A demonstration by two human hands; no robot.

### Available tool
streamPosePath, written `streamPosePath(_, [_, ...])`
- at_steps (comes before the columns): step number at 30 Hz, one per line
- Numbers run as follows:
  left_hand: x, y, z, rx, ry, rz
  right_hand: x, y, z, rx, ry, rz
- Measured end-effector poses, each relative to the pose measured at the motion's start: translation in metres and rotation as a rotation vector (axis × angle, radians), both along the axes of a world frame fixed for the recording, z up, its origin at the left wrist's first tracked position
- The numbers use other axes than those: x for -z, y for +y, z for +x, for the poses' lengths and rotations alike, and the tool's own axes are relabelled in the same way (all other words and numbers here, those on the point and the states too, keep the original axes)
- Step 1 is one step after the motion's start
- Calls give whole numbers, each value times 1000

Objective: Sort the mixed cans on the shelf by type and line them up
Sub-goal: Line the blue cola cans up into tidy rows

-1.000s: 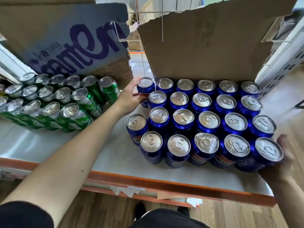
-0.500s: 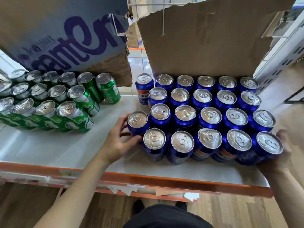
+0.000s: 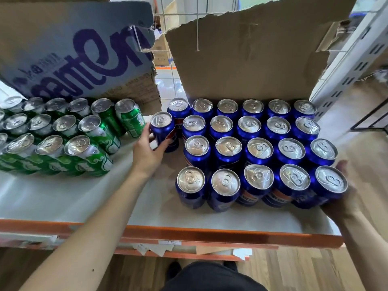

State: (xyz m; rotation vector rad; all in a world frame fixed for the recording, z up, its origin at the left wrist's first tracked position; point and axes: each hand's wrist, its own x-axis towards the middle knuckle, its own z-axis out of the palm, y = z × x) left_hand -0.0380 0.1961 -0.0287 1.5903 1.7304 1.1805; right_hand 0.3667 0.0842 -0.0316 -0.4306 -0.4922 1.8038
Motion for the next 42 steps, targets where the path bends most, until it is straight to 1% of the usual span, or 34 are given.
streamPosePath(1, [3, 2, 0, 9, 1, -2, 10, 3, 8, -23, 42, 4])
streamPosePath(3, [8, 2, -2, 23, -19, 2, 9, 0, 5, -60, 53, 18])
streamPosePath(6, [8, 2, -5, 72, -112, -30, 16, -1, 18, -132, 94, -78])
streamPosePath(7, [7, 3, -5, 103, -147, -43, 15, 1, 23, -131, 89, -99])
streamPosePath(9, [2, 3, 1, 162, -158, -60, 12, 5, 29, -94, 36, -106])
streamPosePath(10, [1, 2, 3, 182, -152, -62, 9, 5, 32, -56, -20, -107])
streamPosePath(12, [2, 1, 5, 183, -160, -69, 4, 4, 35, 130, -188, -165])
streamPosePath(14, [4, -1, 8, 194, -176, -86, -1, 5, 28, 372, -512, -215])
streamPosePath(15, [4, -2, 11, 198, -218, -106, -1, 5, 18, 367, -569, -185])
streamPosePath(16, [3, -7, 15, 195, -283, -126, -5, 6, 18, 328, -527, -240])
streamPosePath(17, [3, -14, 19, 163, -354, -134, -4, 8, 22, 331, -510, -217])
streamPosePath(19, [6, -40, 25, 20, -517, -103, -9, 7, 24, 359, -504, -112])
streamPosePath(20, [9, -56, 30, -38, -617, -71, -12, 7, 25, 374, -516, -110])
streamPosePath(21, [9, -71, 39, -52, -723, -62, -16, 8, 23, 372, -522, -120])
streamPosePath(23, [6, -94, 64, 20, -891, -76, -21, 11, 19, 365, -507, -82])
streamPosePath(24, [3, -100, 78, 62, -922, -85, -21, 12, 15, 367, -533, -70])
streamPosePath(27, [-5, -96, 97, 105, -978, -64, -24, 14, 9, 388, -637, -75])
streamPosePath(30, [-4, -87, 92, 120, -961, -77, -27, 15, 16, 365, -673, -96])
streamPosePath(33, [-7, -87, 88, 228, -897, 0, -30, 20, 24, 369, -642, -148])
streamPosePath(35, [-9, -85, 89, 313, -868, 3, -31, 23, 24, 354, -623, -170])
streamPosePath(39, [-11, -83, 89, 320, -885, -28, -30, 26, 16, 278, -597, -148])
streamPosePath(42, [-10, -84, 90, 272, -908, -37, -29, 25, 14, 278, -583, -125])
